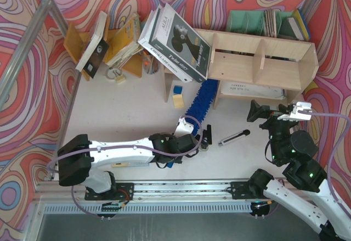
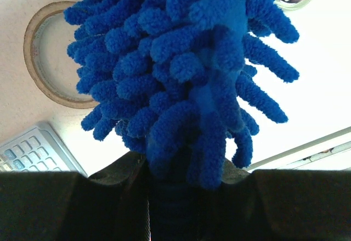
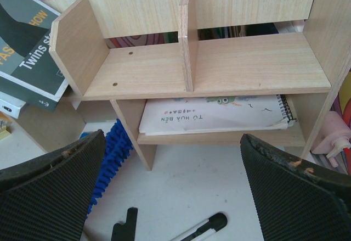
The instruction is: Dust the bookshelf with a duster
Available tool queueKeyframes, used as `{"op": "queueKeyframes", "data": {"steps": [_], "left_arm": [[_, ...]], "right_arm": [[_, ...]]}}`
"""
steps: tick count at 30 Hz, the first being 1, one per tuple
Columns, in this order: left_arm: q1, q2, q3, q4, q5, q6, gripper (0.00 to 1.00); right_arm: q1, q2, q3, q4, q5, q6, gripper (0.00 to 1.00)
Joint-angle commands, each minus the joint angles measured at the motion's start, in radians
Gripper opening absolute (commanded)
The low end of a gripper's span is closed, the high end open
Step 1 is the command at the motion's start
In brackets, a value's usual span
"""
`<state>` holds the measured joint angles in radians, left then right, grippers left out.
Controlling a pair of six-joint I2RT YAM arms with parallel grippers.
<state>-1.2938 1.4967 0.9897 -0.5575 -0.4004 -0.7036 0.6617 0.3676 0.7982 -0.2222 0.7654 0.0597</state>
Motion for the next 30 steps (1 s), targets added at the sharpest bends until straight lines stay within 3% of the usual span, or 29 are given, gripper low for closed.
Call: {"op": "queueKeyframes", "data": {"steps": [1,6,11,24,30], "left_arm": [[-0.002,-0.042,0.029,0.013,-0.026,0.009,0.00],[-0.002,-0.138,0.011,-0.001,-0.090,-0.001,0.00],[-0.002,-0.209,-0.016,0.033,-0.069,0.008,0.00],[-0.014,0.032,0.063,-0.078,0.084,0.006,0.00],[-0.015,0.054,0.084,-0.083,0.067,0.006,0.00]], "right_arm": [[0.004,-0.011,-0.005,0.004,0.005,-0.001,0.99],[0.004,-0.012,-0.004,0.004,0.005,-0.001,0.99],[0.004,-0.012,-0.005,0.004,0.005,-0.001,0.99],[0.003,-0.003,-0.005,0.014,0.005,-0.009,0.99],[0.004,-0.002,-0.006,0.014,0.005,-0.008,0.99]]}}
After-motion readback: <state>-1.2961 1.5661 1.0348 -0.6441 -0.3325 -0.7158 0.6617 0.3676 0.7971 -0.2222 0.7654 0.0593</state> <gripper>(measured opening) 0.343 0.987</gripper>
